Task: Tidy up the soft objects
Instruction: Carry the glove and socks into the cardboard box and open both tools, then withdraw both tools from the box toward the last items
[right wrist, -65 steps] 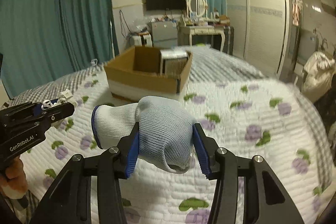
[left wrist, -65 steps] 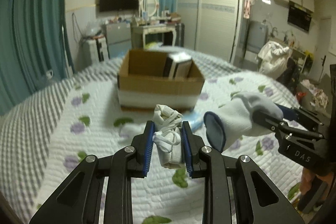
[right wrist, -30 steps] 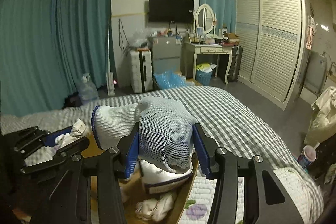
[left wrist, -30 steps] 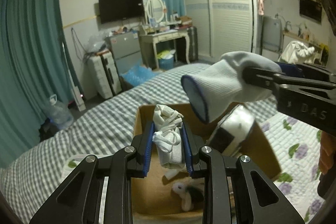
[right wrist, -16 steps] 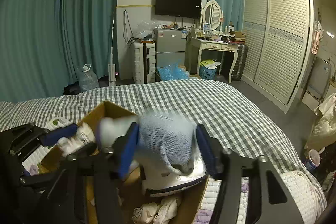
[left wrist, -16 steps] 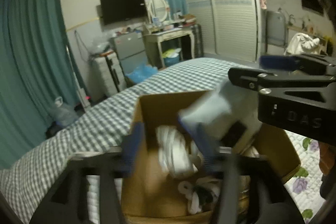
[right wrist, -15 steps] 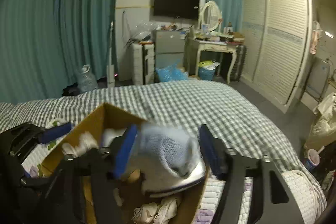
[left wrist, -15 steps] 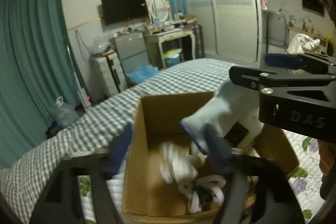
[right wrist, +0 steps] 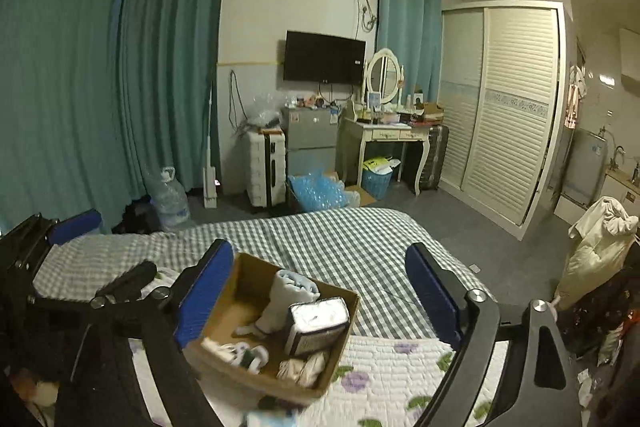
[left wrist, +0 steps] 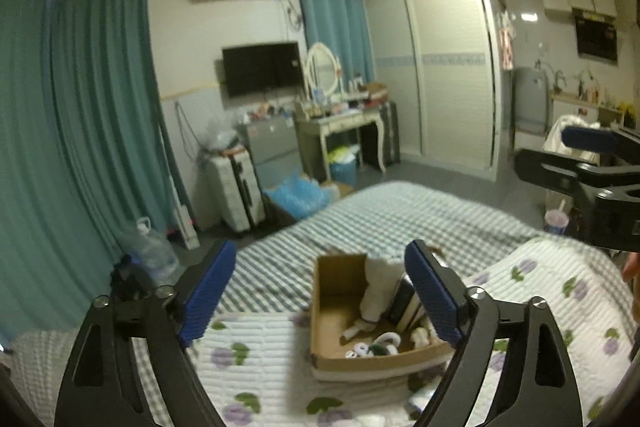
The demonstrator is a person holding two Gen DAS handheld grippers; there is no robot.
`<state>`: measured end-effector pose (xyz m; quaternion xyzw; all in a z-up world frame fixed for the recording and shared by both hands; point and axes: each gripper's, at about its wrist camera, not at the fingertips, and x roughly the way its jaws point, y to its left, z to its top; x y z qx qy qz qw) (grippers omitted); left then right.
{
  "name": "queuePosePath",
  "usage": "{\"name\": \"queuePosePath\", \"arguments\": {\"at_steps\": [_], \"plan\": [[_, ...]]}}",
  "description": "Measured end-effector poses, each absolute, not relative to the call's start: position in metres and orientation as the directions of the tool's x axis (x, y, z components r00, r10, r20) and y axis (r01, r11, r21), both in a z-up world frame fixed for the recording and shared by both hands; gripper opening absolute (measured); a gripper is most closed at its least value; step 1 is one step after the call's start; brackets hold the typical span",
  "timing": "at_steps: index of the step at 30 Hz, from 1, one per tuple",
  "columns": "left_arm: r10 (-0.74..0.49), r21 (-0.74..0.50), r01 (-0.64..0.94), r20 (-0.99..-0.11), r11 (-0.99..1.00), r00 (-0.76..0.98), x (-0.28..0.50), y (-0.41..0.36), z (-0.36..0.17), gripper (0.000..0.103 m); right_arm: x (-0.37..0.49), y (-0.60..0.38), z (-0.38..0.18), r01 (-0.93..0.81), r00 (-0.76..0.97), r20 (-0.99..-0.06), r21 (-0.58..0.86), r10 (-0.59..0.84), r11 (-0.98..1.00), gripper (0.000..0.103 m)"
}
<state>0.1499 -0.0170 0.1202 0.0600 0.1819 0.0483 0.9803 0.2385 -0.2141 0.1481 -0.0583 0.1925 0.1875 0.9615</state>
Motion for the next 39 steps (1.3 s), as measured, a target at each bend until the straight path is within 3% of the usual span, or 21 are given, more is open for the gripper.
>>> {"name": "queuePosePath", "arguments": {"at_steps": [8, 14, 23, 30, 39], "plan": [[0.124, 0.133, -0.086, -0.309, 0.987, 0.943, 0.071, -0.018, 0.146, 0.090, 0.150, -0.232, 0.187, -0.428, 0.836, -0.399, -0.043, 0.377, 0.903, 0.101], [0.099, 0.134, -0.060, -0.306, 0.989, 0.947, 0.040, -0.024, 0.127, 0.090, 0.110, -0.235, 0.168, -0.462, 0.816, -0.418, -0.058, 0.398, 0.885, 0.103], [0.050, 0.052, -0.030, -0.452, 0.998, 0.891, 0.063, -0.026, 0.044, 0.090, 0.112, -0.233, 0.086, -0.504, 0.765, -0.463, 0.003, 0.448, 0.864, 0.103], [0.080, 0.066, -0.052, -0.545, 0.996, 0.835, 0.113, -0.012, -0.031, 0.090, 0.159, -0.217, 0.015, -0.482, 0.762, -0.487, 0.014, 0.427, 0.876, 0.103], [0.040, 0.011, -0.044, -0.668, 0.999, 0.743, 0.160, -0.001, -0.108, 0.090, 0.227, -0.203, -0.086, -0.479, 0.684, -0.592, 0.078, 0.428, 0.874, 0.103]]}}
